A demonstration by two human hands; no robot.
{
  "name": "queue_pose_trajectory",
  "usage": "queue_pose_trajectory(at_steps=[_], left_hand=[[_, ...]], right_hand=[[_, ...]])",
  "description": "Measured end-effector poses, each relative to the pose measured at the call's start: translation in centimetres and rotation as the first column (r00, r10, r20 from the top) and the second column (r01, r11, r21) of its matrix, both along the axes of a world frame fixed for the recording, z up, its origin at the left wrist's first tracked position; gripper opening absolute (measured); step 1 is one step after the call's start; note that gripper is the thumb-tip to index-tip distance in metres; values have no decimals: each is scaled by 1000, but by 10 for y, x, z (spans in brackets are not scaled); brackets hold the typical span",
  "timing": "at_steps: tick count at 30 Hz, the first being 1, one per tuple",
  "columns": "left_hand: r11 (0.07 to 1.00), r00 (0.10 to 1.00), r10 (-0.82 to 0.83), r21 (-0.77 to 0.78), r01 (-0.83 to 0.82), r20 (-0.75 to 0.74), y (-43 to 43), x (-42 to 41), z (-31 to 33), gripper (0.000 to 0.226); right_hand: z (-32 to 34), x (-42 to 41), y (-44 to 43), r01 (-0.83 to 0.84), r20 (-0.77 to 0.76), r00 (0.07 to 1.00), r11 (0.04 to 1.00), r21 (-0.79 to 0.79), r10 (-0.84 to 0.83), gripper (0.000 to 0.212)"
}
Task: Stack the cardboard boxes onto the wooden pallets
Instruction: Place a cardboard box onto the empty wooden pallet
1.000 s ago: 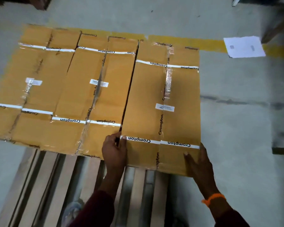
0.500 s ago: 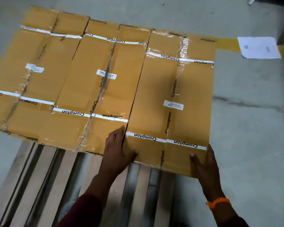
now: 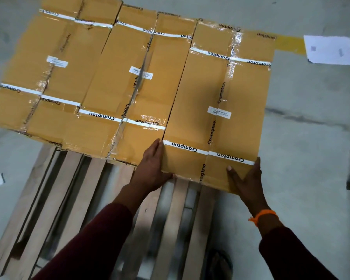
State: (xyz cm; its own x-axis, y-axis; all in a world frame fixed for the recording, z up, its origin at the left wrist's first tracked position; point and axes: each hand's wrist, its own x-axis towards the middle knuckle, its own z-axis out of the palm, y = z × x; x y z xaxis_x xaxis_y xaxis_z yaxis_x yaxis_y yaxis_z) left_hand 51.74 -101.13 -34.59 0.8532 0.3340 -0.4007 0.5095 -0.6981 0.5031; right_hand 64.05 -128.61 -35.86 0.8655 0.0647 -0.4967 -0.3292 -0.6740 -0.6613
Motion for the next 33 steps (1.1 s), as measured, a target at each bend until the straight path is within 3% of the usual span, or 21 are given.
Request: queue_pose_trajectory(at_steps=[5, 10, 18, 21, 23, 26, 29, 33], left_hand=[[993, 995, 29, 118, -18, -93, -20, -30, 24, 113], [978, 972, 190, 111, -175, -140, -25, -56, 29, 97], [977, 977, 34, 214, 12, -209, -27, -74, 9, 99], [958, 958, -3, 274, 85, -286, -35, -79, 21, 98], [950, 943, -12, 292, 115, -333, -47, -84, 44, 94], [975, 934, 13, 213, 68, -357, -74, -94, 105, 89], [983, 967, 43, 186, 5, -252, -96, -113, 179, 84], [972, 991, 106, 220, -87, -76, -109, -173, 284, 76]], right_hand=[[25, -6, -7, -111, -70, 992, 994, -24, 109, 134], [29, -26, -19, -118, -6, 993, 993, 16, 118, 125], [1, -47, -38, -114, 27, 993, 994, 6, 113, 118], [5, -58, -40, -124, 38, 991, 990, -66, 127, 124], [24, -77, -37, -156, 42, 985, 972, -178, 166, 119], [84, -122, -22, -370, 53, 915, 883, -288, 400, 97], [158, -164, 3, -594, 102, 761, 752, -284, 640, 80], [260, -219, 25, -604, 128, 742, 739, -298, 658, 74]])
